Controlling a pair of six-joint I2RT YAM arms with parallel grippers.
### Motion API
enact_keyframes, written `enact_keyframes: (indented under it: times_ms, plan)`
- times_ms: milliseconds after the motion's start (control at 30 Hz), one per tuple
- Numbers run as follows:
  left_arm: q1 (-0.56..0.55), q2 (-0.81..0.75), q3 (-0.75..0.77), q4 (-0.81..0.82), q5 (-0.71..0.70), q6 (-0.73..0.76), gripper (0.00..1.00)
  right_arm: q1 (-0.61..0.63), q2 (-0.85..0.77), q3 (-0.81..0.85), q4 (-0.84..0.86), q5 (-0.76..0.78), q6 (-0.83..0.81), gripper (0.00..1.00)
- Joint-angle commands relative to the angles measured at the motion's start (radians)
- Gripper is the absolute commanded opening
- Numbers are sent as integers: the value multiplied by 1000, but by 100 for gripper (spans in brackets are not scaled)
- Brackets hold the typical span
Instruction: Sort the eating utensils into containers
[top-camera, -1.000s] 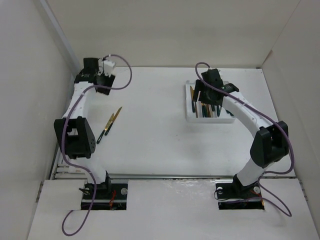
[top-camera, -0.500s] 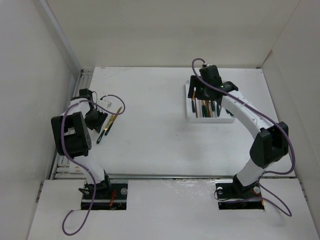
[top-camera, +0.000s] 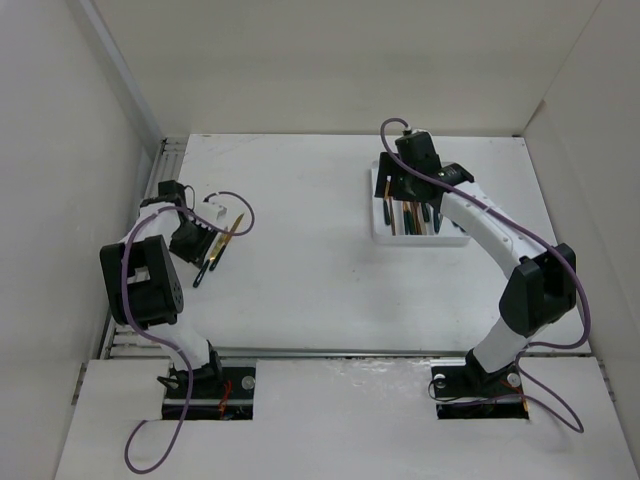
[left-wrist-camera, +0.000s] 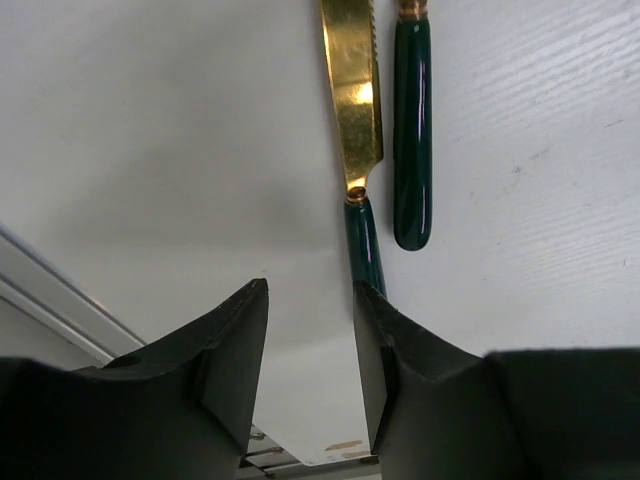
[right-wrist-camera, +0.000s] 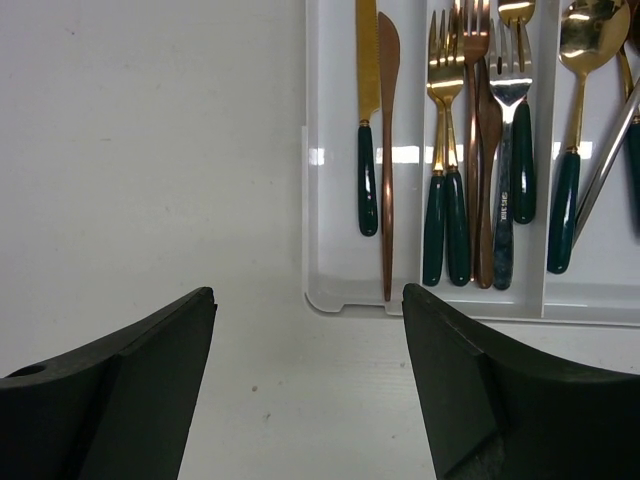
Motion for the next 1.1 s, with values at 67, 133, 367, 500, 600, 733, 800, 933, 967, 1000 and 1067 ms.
enact_keyframes:
  times_ms: [67, 133, 367, 500, 600, 733, 800, 933, 967, 1000, 1067]
  plan:
    - [-2, -20, -71, 28, -51, -13, 35, 10, -12, 15, -11, 46, -3, 81]
    - [-2, -20, -71, 28, -51, -23, 34, 10, -12, 15, -11, 47, -3, 81]
    - [-11, -29, -71, 5, -10, -23, 34, 10, -12, 15, -20, 67, -3, 81]
    - [-11, -41, -35, -27, 32, -35, 34, 10, -12, 15, -29, 67, -3, 81]
    - [-11, -41, 48, -72, 107, -64, 37, 10, -12, 15, -38, 67, -3, 81]
    - [-33, -41, 76, -92, 133, -73, 44, 10, -3, 15, -38, 76, -3, 81]
    - [-33, -41, 44, -82, 102, -73, 45, 10, -3, 15, -38, 86, -3, 81]
    - [-42, -41, -34, -38, 23, -63, 45, 10, -3, 15, -47, 96, -3, 81]
    - [-53, -41, -59, -26, -9, -75, 44, 10, -3, 15, -47, 96, -3, 81]
    - [-53, -41, -68, -17, -10, -75, 43, 10, -3, 15, -47, 96, -3, 81]
    - [-62, -41, -82, -7, -19, -85, 41, 10, -3, 15, -47, 96, -3, 81]
